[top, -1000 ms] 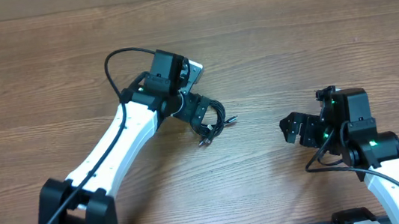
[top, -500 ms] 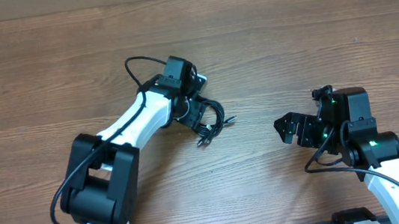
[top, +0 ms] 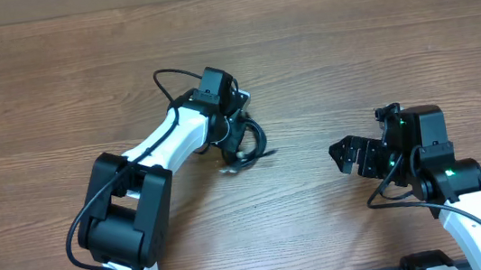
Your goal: Untangle cables
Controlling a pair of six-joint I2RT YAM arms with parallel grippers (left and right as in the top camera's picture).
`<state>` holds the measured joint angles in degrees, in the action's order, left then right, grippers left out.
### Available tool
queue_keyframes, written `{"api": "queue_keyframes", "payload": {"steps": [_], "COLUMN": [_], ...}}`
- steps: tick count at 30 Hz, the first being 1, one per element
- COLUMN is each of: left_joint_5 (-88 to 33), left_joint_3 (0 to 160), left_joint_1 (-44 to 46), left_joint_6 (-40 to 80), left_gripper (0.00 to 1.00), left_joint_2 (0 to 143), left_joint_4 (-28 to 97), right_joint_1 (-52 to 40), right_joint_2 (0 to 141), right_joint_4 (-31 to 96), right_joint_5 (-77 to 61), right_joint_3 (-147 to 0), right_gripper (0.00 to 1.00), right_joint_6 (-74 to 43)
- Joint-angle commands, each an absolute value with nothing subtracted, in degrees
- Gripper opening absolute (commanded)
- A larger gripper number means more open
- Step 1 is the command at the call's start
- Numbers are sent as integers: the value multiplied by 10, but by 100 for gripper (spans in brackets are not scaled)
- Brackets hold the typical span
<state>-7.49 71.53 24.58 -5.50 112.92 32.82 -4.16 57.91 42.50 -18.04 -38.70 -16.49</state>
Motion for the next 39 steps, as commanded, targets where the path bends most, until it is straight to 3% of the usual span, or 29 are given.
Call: {"api": "queue_keyframes", "payload": {"steps": [1,4,6,9,11,17,20,25,28,39], "left_joint_5": [-87,-90,-91,-90,-90,-76,-59,-40,-3,19], "left_joint_3": [736,781,811,855,873,880,880,880,880,884], "left_joint_1": [255,256,258,267,276,321,349,397,424,462], "left_joint_6": [-32,-25,-25,-26,-27,-26,-25,-26,-26,-14], "left_gripper": [4,4,4,4,4,4,4,4,4,4], "left_joint_2": [1144,1118,1104,1083,1072,1060,1059,1059,1059,1059], "left_joint_4": [349,378,395,423,436,454,463,458,451,434], "right_joint_1": [-40,-40,-41,-41,-41,-43,-51,-72,-83,-101], "right_joint_2": [578,578,579,579,579,579,580,580,587,643], "right_joint_4": [420,412,403,382,364,310,295,291,296,312], "right_joint_5": [-195,-200,-217,-257,-279,-303,-303,-301,-282,-264], "right_joint_3": [-404,-404,-404,-404,-404,-404,-404,-404,-404,-403], "right_gripper": [100,100,95,77,60,41,35,33,25,13], "right_joint_6": [-165,-165,-165,-165,-172,-220,-227,-227,-228,-243]}}
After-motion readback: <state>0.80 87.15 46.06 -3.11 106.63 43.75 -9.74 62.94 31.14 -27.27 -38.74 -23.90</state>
